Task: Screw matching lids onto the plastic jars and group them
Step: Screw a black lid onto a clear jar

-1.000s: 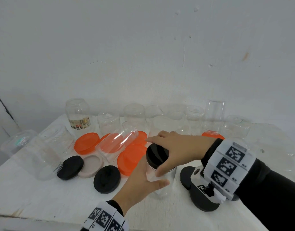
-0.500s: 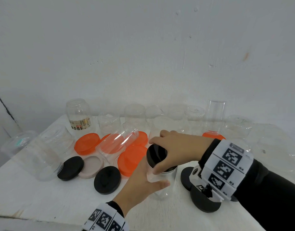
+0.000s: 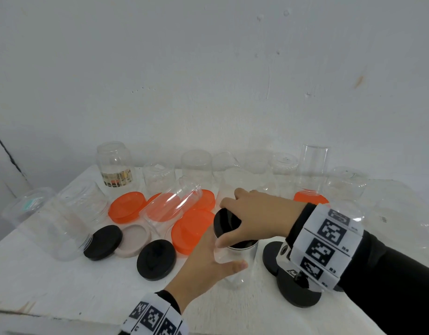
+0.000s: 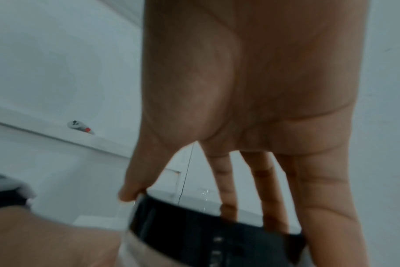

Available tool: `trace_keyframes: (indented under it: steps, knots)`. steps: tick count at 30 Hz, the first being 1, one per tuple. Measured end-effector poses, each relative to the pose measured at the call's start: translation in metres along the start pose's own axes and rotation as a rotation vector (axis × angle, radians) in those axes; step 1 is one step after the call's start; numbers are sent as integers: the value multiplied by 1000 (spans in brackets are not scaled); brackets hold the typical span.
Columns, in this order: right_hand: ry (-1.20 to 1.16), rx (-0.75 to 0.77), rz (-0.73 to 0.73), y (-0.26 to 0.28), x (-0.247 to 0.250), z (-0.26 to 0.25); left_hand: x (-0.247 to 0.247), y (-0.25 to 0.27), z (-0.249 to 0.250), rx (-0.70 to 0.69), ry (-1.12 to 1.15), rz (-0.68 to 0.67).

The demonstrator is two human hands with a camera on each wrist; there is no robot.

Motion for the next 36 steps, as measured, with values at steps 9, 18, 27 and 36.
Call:
trace_keyframes:
  steps: [9, 18, 27, 36]
  knots:
    - [-133, 169, -150, 8, 6, -9, 1, -1, -1, 5, -20, 22]
    - [-42, -2, -28, -1, 2, 2, 1, -1, -2, -4, 6, 6]
    - [-117, 119, -134, 3, 1, -4, 2, -2, -5, 3, -18, 22]
    - [-78, -19, -27, -2, -3, 6, 1, -1, -1, -14, -8, 4]
Point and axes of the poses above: each hand's wrist, its own y-axis away from the middle knuckle, its own x-axis out of the back of the hand, z = x × y, the point moved 9 cm from there along -y, towards the middle knuckle
